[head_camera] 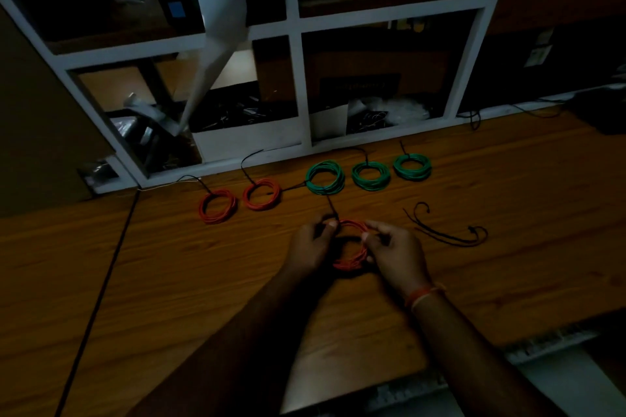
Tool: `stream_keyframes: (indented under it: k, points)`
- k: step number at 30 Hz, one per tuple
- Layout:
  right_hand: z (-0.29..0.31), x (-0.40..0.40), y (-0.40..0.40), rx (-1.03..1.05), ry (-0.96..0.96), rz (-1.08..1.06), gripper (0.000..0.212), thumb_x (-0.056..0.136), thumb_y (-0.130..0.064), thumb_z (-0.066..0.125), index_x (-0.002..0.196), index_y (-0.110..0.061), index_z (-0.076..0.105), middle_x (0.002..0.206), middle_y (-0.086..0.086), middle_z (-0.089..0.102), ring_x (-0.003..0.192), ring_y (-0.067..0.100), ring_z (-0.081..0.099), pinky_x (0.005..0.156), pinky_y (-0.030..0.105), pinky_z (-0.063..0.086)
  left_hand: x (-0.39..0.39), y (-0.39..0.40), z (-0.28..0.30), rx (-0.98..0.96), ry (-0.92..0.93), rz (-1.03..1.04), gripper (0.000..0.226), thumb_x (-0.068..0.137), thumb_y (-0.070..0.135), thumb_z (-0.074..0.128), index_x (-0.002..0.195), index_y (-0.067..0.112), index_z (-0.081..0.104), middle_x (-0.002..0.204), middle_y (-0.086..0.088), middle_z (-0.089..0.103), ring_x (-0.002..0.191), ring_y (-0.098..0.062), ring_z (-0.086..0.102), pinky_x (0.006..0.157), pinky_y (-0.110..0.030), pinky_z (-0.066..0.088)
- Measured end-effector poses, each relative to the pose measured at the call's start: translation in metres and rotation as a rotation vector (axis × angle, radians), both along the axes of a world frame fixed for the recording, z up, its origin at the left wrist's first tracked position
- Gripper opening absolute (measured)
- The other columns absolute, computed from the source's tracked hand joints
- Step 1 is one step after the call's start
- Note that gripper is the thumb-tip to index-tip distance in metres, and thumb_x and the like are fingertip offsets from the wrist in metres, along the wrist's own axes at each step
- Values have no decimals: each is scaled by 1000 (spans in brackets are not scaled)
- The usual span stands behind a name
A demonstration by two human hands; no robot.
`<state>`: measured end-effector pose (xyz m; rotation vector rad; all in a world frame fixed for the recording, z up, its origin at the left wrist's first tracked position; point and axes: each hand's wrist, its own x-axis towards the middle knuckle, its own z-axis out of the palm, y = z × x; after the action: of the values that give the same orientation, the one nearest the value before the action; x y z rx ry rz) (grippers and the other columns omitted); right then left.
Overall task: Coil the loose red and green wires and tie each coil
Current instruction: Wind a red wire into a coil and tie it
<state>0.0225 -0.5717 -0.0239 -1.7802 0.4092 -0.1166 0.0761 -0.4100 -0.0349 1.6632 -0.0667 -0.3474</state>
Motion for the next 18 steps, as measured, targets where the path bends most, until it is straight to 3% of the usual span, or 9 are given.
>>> stream_keyframes:
  k: [3,6,10,13,16,18]
  points:
    - [0,11,-16,-183,11,-51,34,98,-20,66,132,-21,66,120,6,72,101,21,71,85,45,62,17,-8,5,155,-51,-149,33,106,19,51,138,25,55,126,1,67,109,-14,67,94,-38,59]
    - [0,22,-26,-339,56,-89,34,100,-20,63,134,-17,66,129,7,68,116,25,66,98,36,55,26,-24,7,270,-90,-191,37,105,14,50,140,24,55,127,3,67,110,-12,66,95,-37,58]
    - [2,32,-33,-432,144,-92,33,102,-21,58,134,-17,65,131,5,68,119,23,64,86,24,47,35,-39,5,409,-124,-160,37,104,12,53,139,24,58,124,9,66,97,0,64,83,-26,58]
    - [2,42,-36,-423,203,-61,31,102,-21,58,132,-18,66,124,6,70,111,23,67,79,25,49,41,-42,1,504,-195,-140,32,102,12,56,131,22,64,116,8,70,88,1,64,72,-16,51]
    - [-1,49,-38,-448,242,-50,30,100,-23,61,129,-16,68,120,8,72,107,25,68,79,27,51,44,-43,0,564,-230,-147,30,102,13,58,129,21,67,116,7,71,89,-3,66,70,-17,51]
    - [-2,51,-38,-457,249,-48,28,100,-23,61,126,-15,69,116,7,72,105,24,69,76,26,50,45,-41,-1,556,-228,-154,30,101,13,58,129,21,67,114,6,73,89,-6,68,76,-28,59]
